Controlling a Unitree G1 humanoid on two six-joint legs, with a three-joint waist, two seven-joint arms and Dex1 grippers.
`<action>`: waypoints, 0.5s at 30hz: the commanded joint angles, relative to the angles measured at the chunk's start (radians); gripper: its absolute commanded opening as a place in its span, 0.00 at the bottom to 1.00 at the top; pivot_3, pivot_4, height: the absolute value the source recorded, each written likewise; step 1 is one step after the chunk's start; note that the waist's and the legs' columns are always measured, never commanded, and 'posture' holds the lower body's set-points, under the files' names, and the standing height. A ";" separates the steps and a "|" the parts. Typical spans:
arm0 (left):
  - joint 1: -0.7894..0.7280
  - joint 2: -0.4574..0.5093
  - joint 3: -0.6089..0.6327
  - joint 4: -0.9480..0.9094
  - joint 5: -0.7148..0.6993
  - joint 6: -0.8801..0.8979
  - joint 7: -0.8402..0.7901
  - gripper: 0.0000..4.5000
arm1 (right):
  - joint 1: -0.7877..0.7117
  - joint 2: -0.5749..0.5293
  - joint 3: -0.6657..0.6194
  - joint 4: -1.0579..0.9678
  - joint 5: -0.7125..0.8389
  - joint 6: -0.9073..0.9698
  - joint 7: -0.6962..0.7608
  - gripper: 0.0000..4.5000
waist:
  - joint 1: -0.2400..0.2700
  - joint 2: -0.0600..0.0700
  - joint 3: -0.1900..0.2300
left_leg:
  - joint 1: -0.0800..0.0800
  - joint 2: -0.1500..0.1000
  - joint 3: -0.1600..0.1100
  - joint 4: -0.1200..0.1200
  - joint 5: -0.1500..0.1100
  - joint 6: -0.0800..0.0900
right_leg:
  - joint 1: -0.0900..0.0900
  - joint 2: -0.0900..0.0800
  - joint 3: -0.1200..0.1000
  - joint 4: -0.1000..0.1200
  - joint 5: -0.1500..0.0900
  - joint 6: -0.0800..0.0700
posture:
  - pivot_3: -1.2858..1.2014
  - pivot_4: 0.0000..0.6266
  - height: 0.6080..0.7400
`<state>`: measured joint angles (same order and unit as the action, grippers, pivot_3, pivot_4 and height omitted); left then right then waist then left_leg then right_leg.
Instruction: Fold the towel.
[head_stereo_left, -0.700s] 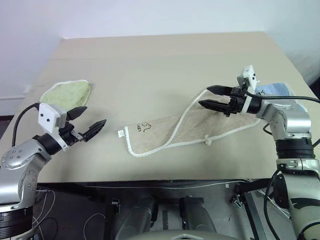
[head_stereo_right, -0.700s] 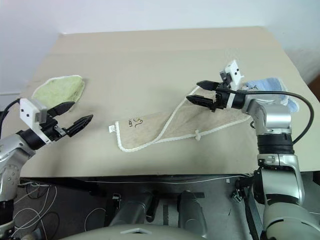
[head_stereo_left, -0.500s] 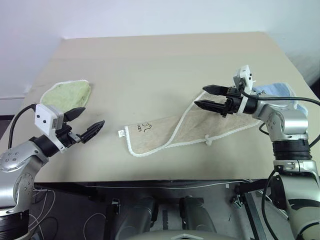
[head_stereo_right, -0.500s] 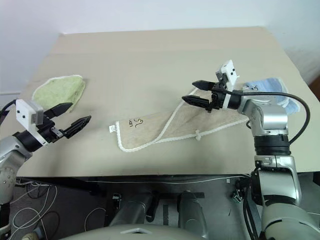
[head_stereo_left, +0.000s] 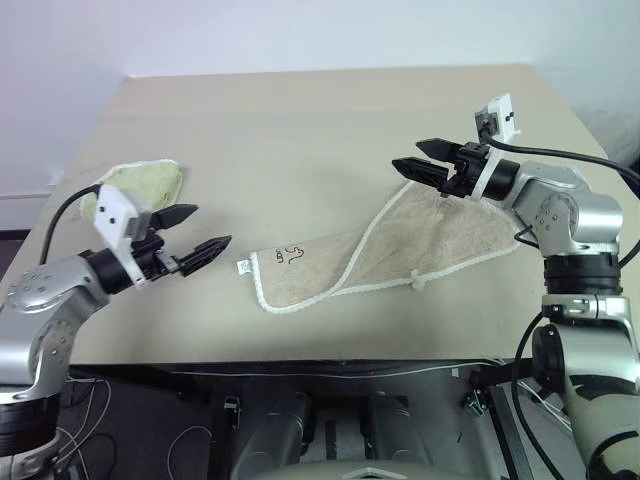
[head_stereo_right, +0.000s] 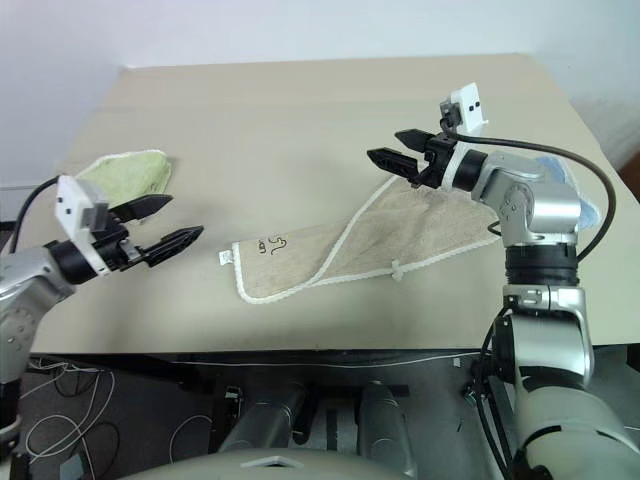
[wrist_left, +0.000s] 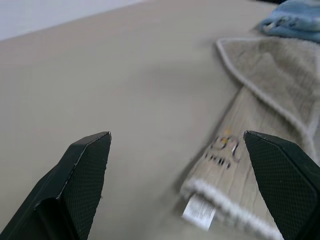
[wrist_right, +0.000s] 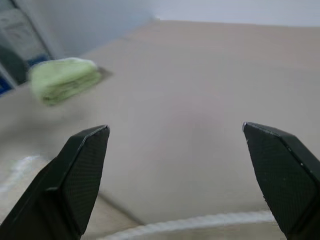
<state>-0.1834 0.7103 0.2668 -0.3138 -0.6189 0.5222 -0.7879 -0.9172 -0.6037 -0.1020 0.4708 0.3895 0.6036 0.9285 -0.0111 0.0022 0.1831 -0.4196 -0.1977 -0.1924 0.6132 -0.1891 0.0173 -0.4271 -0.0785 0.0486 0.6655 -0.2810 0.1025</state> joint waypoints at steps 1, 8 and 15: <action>-0.042 -0.038 -0.075 0.036 0.044 -0.064 -0.025 0.99 | -0.070 0.003 0.015 0.084 -0.051 -0.078 -0.010 1.00 | -0.003 0.000 0.000 | 0.000 0.000 0.000 0.000 0.000 0.000 | 0.000 0.000 0.000 0.000 0.000 0.000 | 0.52 0.24 1.00; -0.159 -0.123 -0.179 0.122 0.092 -0.121 -0.056 0.99 | -0.199 0.000 0.052 0.353 -0.150 -0.187 0.010 1.00 | -0.006 0.000 0.000 | 0.000 0.001 0.002 0.000 0.001 -0.001 | -0.001 0.001 0.001 0.001 0.000 0.000 | 0.52 0.24 1.00; -0.133 -0.137 -0.170 0.126 0.110 -0.158 -0.063 0.99 | -0.355 -0.005 0.109 0.665 -0.304 -0.329 -0.061 1.00 | -0.010 0.000 0.000 | 0.000 0.001 0.003 0.000 0.003 -0.004 | -0.001 0.001 0.002 0.000 0.000 0.000 | 0.52 0.24 1.00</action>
<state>-0.3354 0.5761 0.0728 -0.1607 -0.5095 0.3866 -0.8512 -1.2295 -0.5989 -0.0002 1.0926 0.1219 0.3189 0.8948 -0.0207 0.0022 0.1831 -0.4195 -0.1969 -0.1897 0.6128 -0.1863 0.0128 -0.4285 -0.0774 0.0510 0.6659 -0.2808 0.1028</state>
